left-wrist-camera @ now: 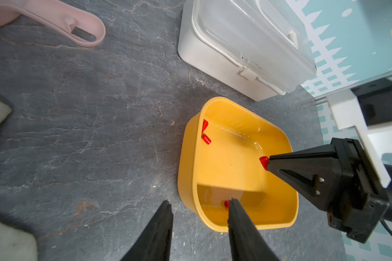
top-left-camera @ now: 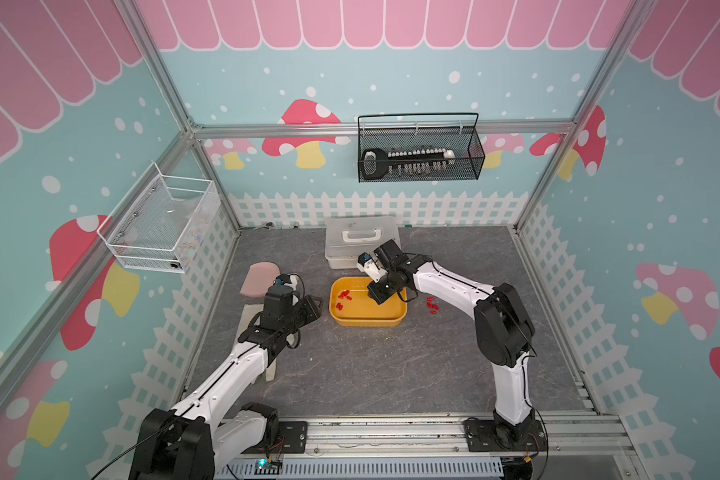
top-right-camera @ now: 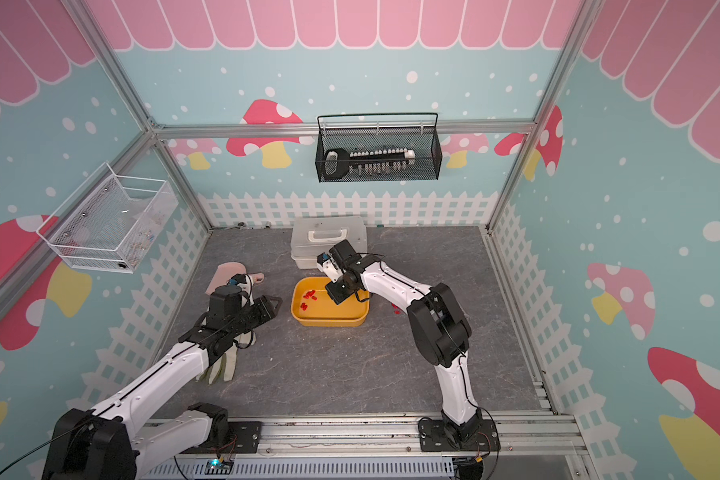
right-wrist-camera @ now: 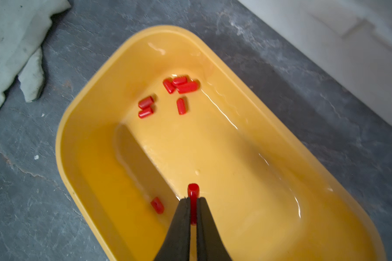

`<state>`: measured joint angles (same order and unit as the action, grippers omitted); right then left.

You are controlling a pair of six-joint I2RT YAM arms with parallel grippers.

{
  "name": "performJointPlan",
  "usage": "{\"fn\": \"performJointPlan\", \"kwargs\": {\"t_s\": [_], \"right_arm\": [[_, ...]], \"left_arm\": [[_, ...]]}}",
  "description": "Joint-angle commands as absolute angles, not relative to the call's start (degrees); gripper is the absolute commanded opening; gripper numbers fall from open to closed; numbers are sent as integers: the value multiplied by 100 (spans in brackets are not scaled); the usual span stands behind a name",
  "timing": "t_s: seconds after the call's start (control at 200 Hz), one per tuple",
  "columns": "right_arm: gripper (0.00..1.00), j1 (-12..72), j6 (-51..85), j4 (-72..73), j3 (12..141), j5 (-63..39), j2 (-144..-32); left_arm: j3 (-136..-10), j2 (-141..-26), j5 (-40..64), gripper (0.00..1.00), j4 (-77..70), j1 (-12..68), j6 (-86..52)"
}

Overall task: Take the screw protection sleeves out of the storage box
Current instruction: Pick up the screw protection sleeve from the storage box, then place the screw protection sleeve at the center of the board.

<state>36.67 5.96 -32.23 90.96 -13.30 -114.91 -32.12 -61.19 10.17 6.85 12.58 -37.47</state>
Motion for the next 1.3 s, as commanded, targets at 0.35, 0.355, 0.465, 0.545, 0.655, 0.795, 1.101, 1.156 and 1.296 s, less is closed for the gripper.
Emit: {"fn": "performJointPlan", "kwargs": {"t_s": [0.35, 0.355, 0.465, 0.545, 0.655, 0.795, 1.101, 1.156, 1.296], "right_arm": [[12, 2206, 992, -2566, 7126, -2105, -9553], [12, 2202, 993, -2566, 7109, -2107, -9540], [12, 1875, 950, -2759, 6902, -1910, -9415], [12, 1646, 938, -2795, 6718, -1844, -9387], [11, 1378, 932, -2711, 6487, -1897, -9412], [12, 1171, 940, -2516, 6258, -1898, -9466], [12, 891, 868, -2294, 6101, -1933, -9742], [12, 854, 861, -2276, 6126, -1960, -9833], [12, 838, 862, -2221, 6181, -1956, -10031]], "left_arm": [[-2956, -5826, 588, 43, 804, 1614, -3997], [-2955, -5827, 584, 43, 804, 1620, -3998], [-3015, -5823, 498, 43, 818, 1781, -4023], [-3057, -5854, 384, 43, 827, 1936, -4032], [-3158, -5951, 327, 43, 885, 2102, -4034], [-3265, -6019, 255, 43, 958, 2235, -3990], [-3370, -6213, 157, 44, 976, 2432, -3981], [-3370, -6244, 122, 43, 957, 2515, -3998], [-3409, -6318, 101, 43, 922, 2551, -3995]]}}
